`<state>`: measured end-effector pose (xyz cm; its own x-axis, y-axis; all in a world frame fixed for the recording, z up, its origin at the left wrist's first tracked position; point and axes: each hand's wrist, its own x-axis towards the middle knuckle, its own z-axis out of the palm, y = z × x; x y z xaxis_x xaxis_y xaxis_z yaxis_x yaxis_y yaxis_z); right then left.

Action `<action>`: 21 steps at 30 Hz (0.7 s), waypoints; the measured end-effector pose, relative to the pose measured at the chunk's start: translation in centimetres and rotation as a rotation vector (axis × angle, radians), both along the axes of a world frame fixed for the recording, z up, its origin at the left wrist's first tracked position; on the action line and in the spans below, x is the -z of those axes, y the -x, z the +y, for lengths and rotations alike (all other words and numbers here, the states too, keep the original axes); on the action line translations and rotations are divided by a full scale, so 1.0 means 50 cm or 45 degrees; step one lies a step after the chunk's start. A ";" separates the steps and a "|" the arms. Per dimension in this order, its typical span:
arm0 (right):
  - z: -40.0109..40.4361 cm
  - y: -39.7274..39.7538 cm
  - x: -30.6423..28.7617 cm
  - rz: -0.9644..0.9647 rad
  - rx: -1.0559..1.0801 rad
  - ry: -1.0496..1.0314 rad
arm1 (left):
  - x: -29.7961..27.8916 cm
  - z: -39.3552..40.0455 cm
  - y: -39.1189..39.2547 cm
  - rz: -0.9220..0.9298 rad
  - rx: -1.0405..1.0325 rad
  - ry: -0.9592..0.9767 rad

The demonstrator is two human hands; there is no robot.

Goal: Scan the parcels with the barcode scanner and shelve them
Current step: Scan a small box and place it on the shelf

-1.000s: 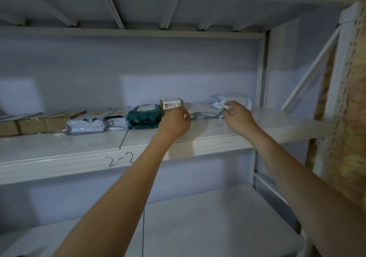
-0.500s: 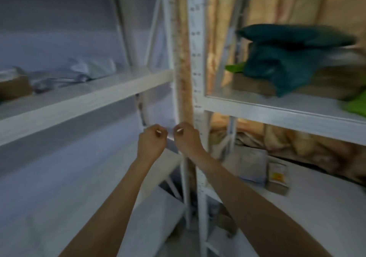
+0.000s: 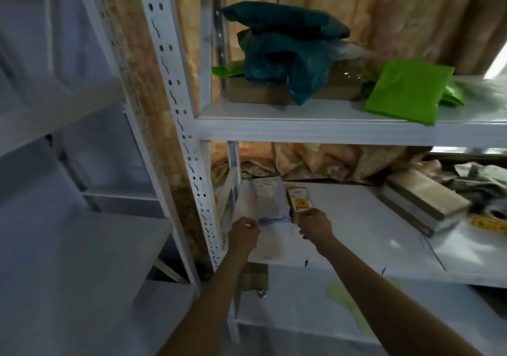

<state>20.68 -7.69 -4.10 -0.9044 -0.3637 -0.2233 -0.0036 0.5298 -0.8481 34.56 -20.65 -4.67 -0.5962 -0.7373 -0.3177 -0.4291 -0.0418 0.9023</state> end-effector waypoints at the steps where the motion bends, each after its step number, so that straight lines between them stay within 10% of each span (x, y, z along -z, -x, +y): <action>1: 0.017 0.013 0.010 -0.040 0.049 0.014 | 0.002 0.010 0.017 0.011 -0.001 -0.065; 21: -0.062 0.361 0.119 -0.638 0.066 0.104 | 0.070 -0.011 0.407 -0.106 0.076 -0.544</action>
<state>2.61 -10.79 -10.03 -0.7107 -0.3556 -0.6070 0.4389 0.4502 -0.7776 14.20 -21.20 -8.19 -0.5930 -0.4943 -0.6356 -0.5125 -0.3771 0.7715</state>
